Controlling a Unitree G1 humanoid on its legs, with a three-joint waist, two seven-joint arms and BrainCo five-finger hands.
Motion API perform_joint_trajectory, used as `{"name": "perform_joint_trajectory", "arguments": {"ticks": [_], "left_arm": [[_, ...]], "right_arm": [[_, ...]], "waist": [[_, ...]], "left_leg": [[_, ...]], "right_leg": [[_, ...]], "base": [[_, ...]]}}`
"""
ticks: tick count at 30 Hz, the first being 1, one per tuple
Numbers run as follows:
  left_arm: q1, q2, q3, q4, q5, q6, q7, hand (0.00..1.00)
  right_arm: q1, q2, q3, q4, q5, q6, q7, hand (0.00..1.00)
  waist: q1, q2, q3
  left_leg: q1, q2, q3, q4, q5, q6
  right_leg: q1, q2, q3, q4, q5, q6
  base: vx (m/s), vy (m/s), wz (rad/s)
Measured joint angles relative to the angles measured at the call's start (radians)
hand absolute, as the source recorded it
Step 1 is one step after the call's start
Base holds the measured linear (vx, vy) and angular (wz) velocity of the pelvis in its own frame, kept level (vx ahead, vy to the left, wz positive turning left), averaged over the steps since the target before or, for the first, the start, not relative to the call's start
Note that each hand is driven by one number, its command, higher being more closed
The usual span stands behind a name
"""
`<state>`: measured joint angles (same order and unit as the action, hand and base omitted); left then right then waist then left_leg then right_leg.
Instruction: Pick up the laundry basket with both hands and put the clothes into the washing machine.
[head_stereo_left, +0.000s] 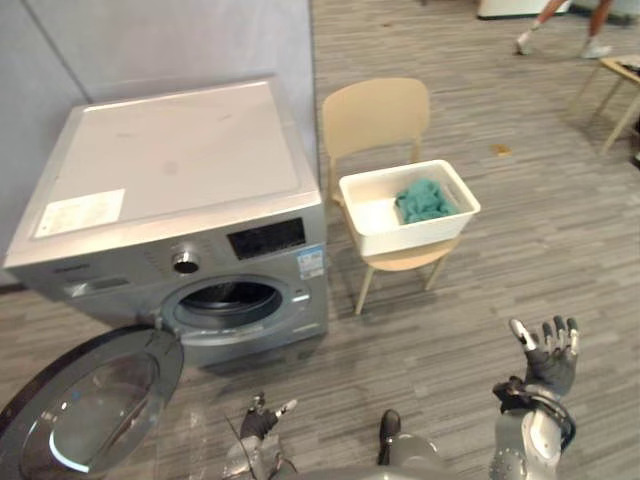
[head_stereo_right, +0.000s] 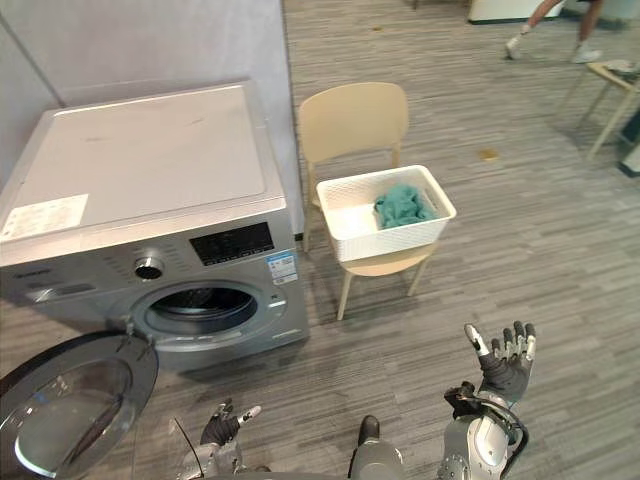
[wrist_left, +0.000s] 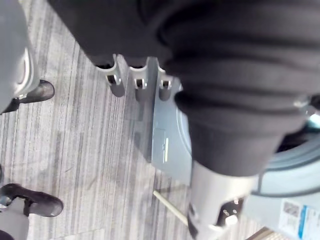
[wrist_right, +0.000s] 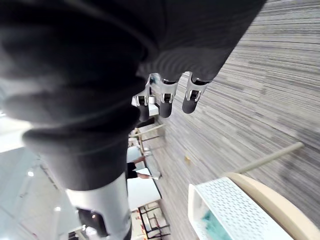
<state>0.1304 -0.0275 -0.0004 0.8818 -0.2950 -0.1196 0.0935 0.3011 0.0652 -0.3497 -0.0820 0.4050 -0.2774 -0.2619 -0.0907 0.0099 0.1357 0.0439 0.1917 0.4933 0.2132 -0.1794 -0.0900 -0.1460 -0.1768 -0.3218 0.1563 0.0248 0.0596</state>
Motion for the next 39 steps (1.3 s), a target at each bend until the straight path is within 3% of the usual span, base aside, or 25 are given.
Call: {"name": "perform_joint_trajectory", "arguments": {"ticks": [4,10,13,16,20,22,23,24,25,26,27,28,30,31,32,33,34,35,36,38,39], "left_arm": [[-0.006,-0.004,0.045,0.016,0.028,0.001,0.002,0.00],[-0.033,0.019,0.051,0.076,0.033,0.004,0.001,0.00],[-0.034,0.021,0.053,0.082,0.034,0.006,0.001,0.00],[-0.029,0.031,0.104,0.117,0.031,0.006,0.004,0.00],[-0.004,0.026,0.193,0.142,0.027,0.007,0.017,0.00],[0.008,0.025,0.218,0.144,0.020,0.008,0.020,0.00],[0.010,0.034,0.250,0.138,0.019,-0.003,0.021,0.00],[0.007,0.034,0.264,0.141,0.016,-0.001,0.021,0.00],[0.008,0.030,0.264,0.143,0.015,0.001,0.019,0.00],[0.010,0.025,0.272,0.144,0.002,-0.001,0.021,0.00],[0.012,0.031,0.279,0.144,-0.003,-0.001,0.021,0.00],[0.013,0.034,0.279,0.147,-0.003,-0.001,0.021,0.00],[0.040,0.035,0.302,0.152,-0.003,0.002,0.021,0.00],[0.049,0.031,0.315,0.159,-0.003,0.006,0.021,0.00],[0.061,0.025,0.342,0.188,-0.003,0.011,0.021,0.00],[0.073,0.022,0.363,0.193,-0.003,0.018,0.021,0.00],[0.090,0.020,0.398,0.195,-0.005,0.025,0.020,0.00],[0.092,0.018,0.418,0.197,-0.005,0.027,0.021,0.00],[0.087,0.033,0.425,0.212,-0.005,0.028,0.019,0.00],[0.098,0.042,0.422,0.215,-0.001,0.037,0.018,0.00],[0.095,0.044,0.414,0.214,0.005,0.037,0.018,0.00]], "right_arm": [[-0.014,0.003,-0.101,-0.044,-0.061,0.000,-0.032,0.00],[-0.113,-0.018,-0.271,-0.047,-0.152,0.002,-0.090,0.00],[-0.176,-0.046,-0.255,-0.031,-0.217,0.012,-0.092,0.00],[-0.244,-0.055,-0.200,0.059,-0.231,0.019,-0.086,0.00],[-0.285,-0.062,-0.123,0.114,-0.229,0.024,-0.081,0.00],[-0.284,-0.066,-0.113,0.113,-0.229,0.024,-0.077,0.00],[-0.273,-0.076,-0.118,0.109,-0.229,0.024,-0.084,0.00],[-0.274,-0.101,-0.119,0.108,-0.229,0.024,-0.089,0.00],[-0.281,-0.111,-0.122,0.109,-0.229,0.025,-0.093,0.00],[-0.291,-0.120,-0.127,0.108,-0.228,0.025,-0.104,0.00],[-0.306,-0.120,-0.134,0.108,-0.226,0.025,-0.107,0.00],[-0.311,-0.120,-0.139,0.108,-0.223,0.025,-0.107,0.00],[-0.325,-0.122,-0.153,0.115,-0.217,0.025,-0.111,0.00],[-0.332,-0.122,-0.156,0.118,-0.217,0.025,-0.115,0.00],[-0.342,-0.126,-0.166,0.128,-0.217,0.024,-0.126,0.00],[-0.345,-0.125,-0.166,0.137,-0.218,0.024,-0.132,0.00],[-0.344,-0.115,-0.162,0.143,-0.218,0.024,-0.137,0.00],[-0.339,-0.109,-0.160,0.141,-0.220,0.024,-0.137,0.00],[-0.344,-0.110,-0.144,0.145,-0.222,0.026,-0.132,0.00],[-0.351,-0.104,-0.096,0.147,-0.241,0.031,-0.118,0.00],[-0.350,-0.103,-0.082,0.150,-0.250,0.038,-0.105,0.00]], "waist": [[-0.003,-0.004,-0.001],[-0.004,0.005,-0.008],[0.024,0.013,-0.018],[0.053,0.011,-0.059],[0.062,0.033,-0.058],[0.071,0.032,-0.055],[0.080,0.030,-0.048],[0.087,0.030,-0.043],[0.092,0.031,-0.043],[0.107,0.030,-0.042],[0.116,0.035,-0.038],[0.121,0.039,-0.035],[0.136,0.044,-0.032],[0.135,0.046,-0.031],[0.142,0.051,-0.029],[0.155,0.047,-0.028],[0.159,0.027,-0.033],[0.159,0.000,-0.033],[0.166,-0.024,-0.024],[0.161,-0.023,-0.021],[0.159,-0.021,-0.021]], "left_leg": [[0.012,0.017,0.028,0.049,-0.031,-0.003],[0.004,0.041,0.054,0.098,-0.076,-0.028],[0.024,0.069,0.120,0.092,-0.083,-0.038],[0.033,0.108,0.164,0.095,-0.076,-0.053],[0.037,0.220,0.132,0.223,-0.069,-0.051],[0.000,0.304,0.127,0.410,-0.020,0.085],[-0.051,0.348,0.084,0.558,0.047,0.202],[-0.119,0.322,-0.026,0.651,0.006,0.168],[-0.147,0.281,-0.069,0.671,-0.024,0.154],[-0.205,0.194,-0.131,0.674,-0.075,0.138],[-0.251,0.111,-0.171,0.633,-0.092,0.128],[-0.268,0.067,-0.194,0.590,-0.092,0.128],[-0.313,-0.075,-0.281,0.340,-0.070,0.093],[-0.313,-0.093,-0.291,0.285,-0.054,0.079],[-0.312,-0.106,-0.303,0.195,0.017,0.072],[-0.299,-0.107,-0.300,0.203,0.037,0.123],[-0.274,-0.123,-0.294,0.213,0.002,0.142],[-0.258,-0.140,-0.291,0.213,-0.031,0.134],[-0.215,-0.150,-0.273,0.208,-0.065,0.132],[-0.143,-0.159,-0.273,0.187,-0.074,0.155],[-0.099,-0.164,-0.280,0.172,-0.076,0.156]], "right_leg": [[-0.002,-0.041,-0.083,0.054,-0.008,-0.031],[-0.037,-0.022,-0.052,0.061,-0.018,-0.020],[-0.034,-0.003,-0.090,0.028,-0.019,-0.017],[-0.027,0.055,-0.079,-0.068,0.062,-0.016],[0.051,0.157,-0.069,-0.127,0.051,-0.048],[0.103,0.196,-0.060,-0.139,0.024,-0.071],[0.155,0.200,-0.048,-0.156,0.003,-0.082],[0.179,0.199,-0.032,-0.154,-0.032,-0.096],[0.179,0.190,-0.020,-0.146,-0.043,-0.098],[0.182,0.174,0.009,-0.142,-0.052,-0.097],[0.193,0.169,0.035,-0.146,-0.060,-0.095],[0.199,0.167,0.046,-0.146,-0.065,-0.093],[0.222,0.159,0.087,-0.150,-0.084,-0.073],[0.230,0.161,0.092,-0.150,-0.091,-0.066],[0.242,0.171,0.108,-0.140,-0.114,-0.052],[0.253,0.172,0.125,-0.131,-0.129,-0.043],[0.260,0.151,0.137,-0.081,-0.174,-0.025],[0.243,0.124,0.131,-0.004,-0.222,-0.003],[0.165,0.085,0.132,0.230,-0.278,0.041],[0.076,0.036,0.134,0.499,-0.275,0.098],[0.047,0.007,0.122,0.575,-0.285,0.080]], "base": [[0.04,0.029,-0.30],[0.03,-0.011,-0.23],[0.07,-0.016,-0.55],[0.14,-0.053,-0.79],[0.18,-0.150,-0.28],[0.20,-0.200,-0.20],[0.19,-0.161,0.00],[0.19,-0.109,-0.08],[0.14,0.035,-0.37],[0.24,0.051,-0.64],[0.20,0.043,-0.65],[0.26,0.053,-0.66],[0.24,0.091,-0.61],[0.23,0.103,-0.54],[0.20,0.092,-0.48],[0.30,0.116,-0.52],[0.36,0.106,-0.21],[0.44,0.096,-0.15],[0.36,0.070,-0.08],[0.42,0.082,0.01],[0.42,0.054,0.25]]}}
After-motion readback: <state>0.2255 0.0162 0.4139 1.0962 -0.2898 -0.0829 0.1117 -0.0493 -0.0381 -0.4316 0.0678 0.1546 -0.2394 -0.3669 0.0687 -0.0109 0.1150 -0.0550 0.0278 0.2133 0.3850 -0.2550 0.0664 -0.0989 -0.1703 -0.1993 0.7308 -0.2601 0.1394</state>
